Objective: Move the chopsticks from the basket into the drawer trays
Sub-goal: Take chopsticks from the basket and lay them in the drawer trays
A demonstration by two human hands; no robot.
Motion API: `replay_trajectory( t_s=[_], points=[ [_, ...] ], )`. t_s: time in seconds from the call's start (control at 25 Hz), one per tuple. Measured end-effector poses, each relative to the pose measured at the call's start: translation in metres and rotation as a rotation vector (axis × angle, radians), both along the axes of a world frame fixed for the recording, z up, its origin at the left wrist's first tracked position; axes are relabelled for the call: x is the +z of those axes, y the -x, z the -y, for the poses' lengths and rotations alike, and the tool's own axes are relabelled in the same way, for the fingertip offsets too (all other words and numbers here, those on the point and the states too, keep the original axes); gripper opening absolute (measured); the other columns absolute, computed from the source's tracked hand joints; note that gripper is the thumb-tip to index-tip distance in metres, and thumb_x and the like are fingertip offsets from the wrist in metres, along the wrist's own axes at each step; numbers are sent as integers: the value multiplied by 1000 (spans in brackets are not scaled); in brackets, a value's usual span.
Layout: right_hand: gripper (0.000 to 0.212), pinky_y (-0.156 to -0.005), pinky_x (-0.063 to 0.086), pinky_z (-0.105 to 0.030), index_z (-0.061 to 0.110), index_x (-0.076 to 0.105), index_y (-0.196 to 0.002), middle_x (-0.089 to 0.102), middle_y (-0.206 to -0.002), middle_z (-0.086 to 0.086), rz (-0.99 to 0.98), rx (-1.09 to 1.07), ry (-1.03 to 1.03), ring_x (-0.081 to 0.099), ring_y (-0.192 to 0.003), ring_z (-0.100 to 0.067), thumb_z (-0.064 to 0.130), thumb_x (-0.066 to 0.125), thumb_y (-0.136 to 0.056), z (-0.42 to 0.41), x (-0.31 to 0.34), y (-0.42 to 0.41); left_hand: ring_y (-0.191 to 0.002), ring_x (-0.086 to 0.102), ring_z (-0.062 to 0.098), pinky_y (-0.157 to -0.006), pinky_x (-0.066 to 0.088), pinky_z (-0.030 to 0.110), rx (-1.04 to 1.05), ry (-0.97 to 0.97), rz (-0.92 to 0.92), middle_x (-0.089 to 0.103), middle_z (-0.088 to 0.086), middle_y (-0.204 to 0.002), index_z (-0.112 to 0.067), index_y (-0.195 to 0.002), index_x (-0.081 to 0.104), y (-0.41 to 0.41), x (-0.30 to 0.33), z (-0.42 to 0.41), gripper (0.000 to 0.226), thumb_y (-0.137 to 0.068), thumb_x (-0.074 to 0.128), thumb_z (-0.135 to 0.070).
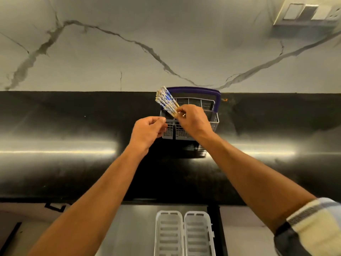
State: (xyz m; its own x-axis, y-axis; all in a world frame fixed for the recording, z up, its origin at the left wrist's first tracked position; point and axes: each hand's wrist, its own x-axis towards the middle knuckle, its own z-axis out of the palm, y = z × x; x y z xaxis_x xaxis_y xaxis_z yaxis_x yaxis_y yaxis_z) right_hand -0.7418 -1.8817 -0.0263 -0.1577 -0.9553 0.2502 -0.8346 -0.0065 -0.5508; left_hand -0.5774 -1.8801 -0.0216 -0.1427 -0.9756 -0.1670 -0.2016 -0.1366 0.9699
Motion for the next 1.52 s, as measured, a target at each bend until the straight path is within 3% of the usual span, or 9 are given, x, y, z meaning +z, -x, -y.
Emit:
replay_trajectory(
  t_s=[0.08,0.24,0.44,0.6,0.8,1.04,1.52],
  points=[
    [22,-67,50,-33,16,71,-107,69,-96,-3,-36,-33,-3,62,-81,-19,30,61,-94,17,-10,-5,-91,74,19,-86,60,40,72,24,40,77,1,-91,-28,-85,72,10,-14,25,10,-92,65,-29],
    [20,-66,45,-31,13,70,-104,66,-95,-5,-71,-47,29,58,-80,-19,26,59,-96,30,-17,-8,-90,71,14,-87,59,42,133,93,123,76,-2,-94,-21,-107,75,28,-19,52,23,-91,66,-34],
    [20,-66,42,-26,14,73,-105,70,-95,-4,-86,27,55,58,-79,-15,24,59,-96,35,-13,-4,-81,72,15,-82,60,42,141,166,167,76,-1,-83,-18,-93,79,31,-14,61,21,-89,69,-36],
    [19,-73,52,-32,13,75,-105,74,-95,-5,-69,53,132,64,-85,-19,22,61,-95,35,0,-3,-78,73,13,-80,61,40,126,235,122,76,-2,-80,-17,-96,79,26,-3,60,22,-87,72,-36],
    [21,-78,57,-39,16,77,-103,77,-94,-2,-72,37,189,69,-84,-19,26,61,-95,31,25,-9,-72,75,15,-75,62,40,131,310,99,76,0,-74,-16,-86,79,23,20,61,18,-82,78,-34],
    [22,-86,59,-38,15,75,-111,77,-102,-4,89,44,249,72,-92,-18,23,66,-93,21,56,-9,-72,74,9,-75,62,32,134,423,108,77,-2,-78,-14,-94,80,19,53,56,23,-82,78,-33],
    [23,-88,59,-38,14,75,-112,77,-103,-4,138,-4,138,72,-90,-17,23,66,-93,27,56,-14,-70,73,10,-75,62,35,164,413,183,76,-3,-75,-15,-87,80,21,62,57,20,-82,77,-34]
  ],
)
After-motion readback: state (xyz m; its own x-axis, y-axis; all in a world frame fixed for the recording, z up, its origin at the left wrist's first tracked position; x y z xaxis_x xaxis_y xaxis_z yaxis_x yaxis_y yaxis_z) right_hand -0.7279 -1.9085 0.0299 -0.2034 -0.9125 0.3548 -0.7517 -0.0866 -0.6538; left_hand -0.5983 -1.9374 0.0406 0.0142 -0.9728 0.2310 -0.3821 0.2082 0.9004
